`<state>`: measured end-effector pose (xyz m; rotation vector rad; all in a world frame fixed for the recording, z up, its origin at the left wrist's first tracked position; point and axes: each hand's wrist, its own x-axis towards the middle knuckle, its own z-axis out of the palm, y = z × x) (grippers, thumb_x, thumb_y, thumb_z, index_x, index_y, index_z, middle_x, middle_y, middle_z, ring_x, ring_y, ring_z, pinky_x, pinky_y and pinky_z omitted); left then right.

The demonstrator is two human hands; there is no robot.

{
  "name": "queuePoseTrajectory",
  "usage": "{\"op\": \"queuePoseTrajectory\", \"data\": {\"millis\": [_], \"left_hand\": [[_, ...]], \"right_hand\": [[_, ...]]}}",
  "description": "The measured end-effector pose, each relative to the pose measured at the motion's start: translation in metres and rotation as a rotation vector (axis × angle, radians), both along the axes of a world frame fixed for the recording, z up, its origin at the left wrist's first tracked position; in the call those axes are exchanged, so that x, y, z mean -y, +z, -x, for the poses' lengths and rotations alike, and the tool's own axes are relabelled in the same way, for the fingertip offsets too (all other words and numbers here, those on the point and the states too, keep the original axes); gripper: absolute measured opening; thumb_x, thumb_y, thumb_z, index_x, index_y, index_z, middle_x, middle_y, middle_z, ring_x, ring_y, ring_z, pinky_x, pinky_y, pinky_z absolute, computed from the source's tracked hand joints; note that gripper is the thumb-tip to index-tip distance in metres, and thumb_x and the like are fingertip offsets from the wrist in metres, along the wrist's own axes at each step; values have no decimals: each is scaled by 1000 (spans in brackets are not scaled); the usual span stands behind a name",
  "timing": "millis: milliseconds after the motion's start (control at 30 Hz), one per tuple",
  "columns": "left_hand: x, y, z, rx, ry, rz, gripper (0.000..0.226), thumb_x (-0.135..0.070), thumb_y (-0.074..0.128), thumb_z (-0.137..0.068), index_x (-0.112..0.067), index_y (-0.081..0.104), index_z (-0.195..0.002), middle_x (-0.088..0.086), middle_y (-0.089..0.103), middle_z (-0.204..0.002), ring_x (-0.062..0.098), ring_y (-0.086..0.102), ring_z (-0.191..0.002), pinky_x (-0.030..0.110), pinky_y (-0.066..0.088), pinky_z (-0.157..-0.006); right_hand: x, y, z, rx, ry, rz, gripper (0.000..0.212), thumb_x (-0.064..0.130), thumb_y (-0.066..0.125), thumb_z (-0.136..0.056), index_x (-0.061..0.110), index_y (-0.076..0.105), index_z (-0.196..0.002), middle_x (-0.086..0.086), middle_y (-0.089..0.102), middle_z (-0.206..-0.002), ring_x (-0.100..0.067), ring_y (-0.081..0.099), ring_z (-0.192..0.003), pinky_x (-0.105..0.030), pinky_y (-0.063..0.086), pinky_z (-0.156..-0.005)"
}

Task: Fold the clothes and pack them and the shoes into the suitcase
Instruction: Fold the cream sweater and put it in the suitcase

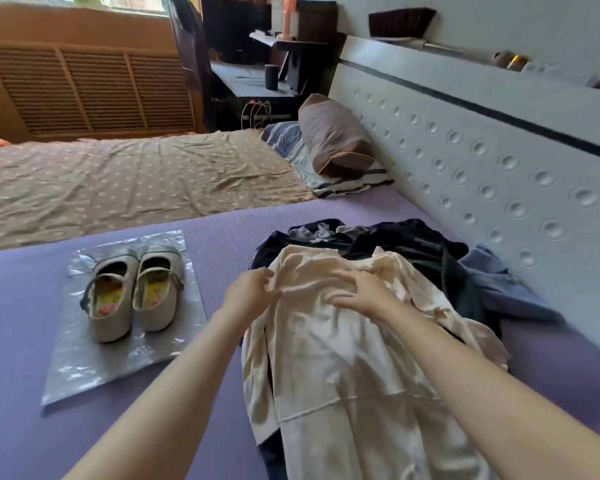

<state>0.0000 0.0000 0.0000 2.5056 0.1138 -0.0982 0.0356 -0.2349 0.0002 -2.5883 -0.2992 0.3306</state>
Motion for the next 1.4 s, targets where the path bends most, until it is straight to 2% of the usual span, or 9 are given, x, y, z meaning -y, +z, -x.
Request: {"op": "queuePoseTrajectory", "data": {"millis": [233,433,667,833,967,1033,1133,1233,1400], "left_hand": [[28,-27,-25,175,84,7,42,-44,46,-95,-15,60,-122,10,59,-116,30,55,-107,40,46,-86],[55,-35,-65,266,-17,-110,30,-25,55,-90,-12,63,-116,10,57,-121,32,53,-109,40,43,-88],[81,-31,-122,233,-44,-317,40,-28,47,-96,-13,49,-133,11,52,-133,30,44,-122,37,34,-95],[89,-46,-147,156,-91,-361,29,-21,38,-97,-5,54,-116,15,60,-116,34,52,-108,36,35,-78],[90,-46,-154,221,18,-238,25,-15,52,-87,-7,64,-107,14,63,-110,33,52,-107,38,35,-88],[90,-43,-154,244,42,-170,17,-13,56,-83,-4,67,-93,14,65,-98,33,54,-99,36,37,-82],[84,-40,-147,261,71,-3,15,-15,58,-83,-3,66,-77,17,64,-83,33,58,-82,34,40,-65],[76,-28,-135,307,160,186,18,-27,57,-87,-11,67,-84,10,63,-90,24,56,-80,30,40,-65],[46,-4,-101,336,216,396,8,-29,65,-86,-23,64,-91,1,66,-97,18,60,-91,27,43,-71]], "right_hand": [[31,-29,-17,45,-124,-12,78,57,66,-66,24,50,-135,-3,56,-131,-20,56,-113,-36,51,-89],[70,-37,-53,185,-254,-113,32,16,55,-90,23,59,-121,1,52,-129,-21,50,-120,-37,44,-97],[108,-50,-108,159,-318,-52,51,6,42,-92,29,47,-137,-6,47,-141,-25,49,-124,-36,42,-101],[114,-61,-132,134,-209,58,73,-11,36,-82,39,50,-134,-6,44,-139,-28,43,-129,-38,42,-103],[112,-64,-137,203,-251,76,44,-2,46,-89,27,66,-115,-3,37,-115,-25,46,-112,-36,41,-102],[114,-59,-138,263,-272,24,22,9,58,-90,20,71,-105,-4,38,-116,-24,44,-114,-34,39,-103],[119,-47,-133,295,-189,-64,16,23,63,-90,21,70,-105,-3,44,-120,-18,45,-117,-33,34,-104],[117,-29,-123,374,-176,-176,21,26,53,-95,28,53,-74,4,51,-85,-12,52,-80,-32,40,-75],[97,4,-97,380,-148,-250,16,27,43,-100,17,46,-88,8,47,-69,-8,42,-63,-29,34,-61]]}}
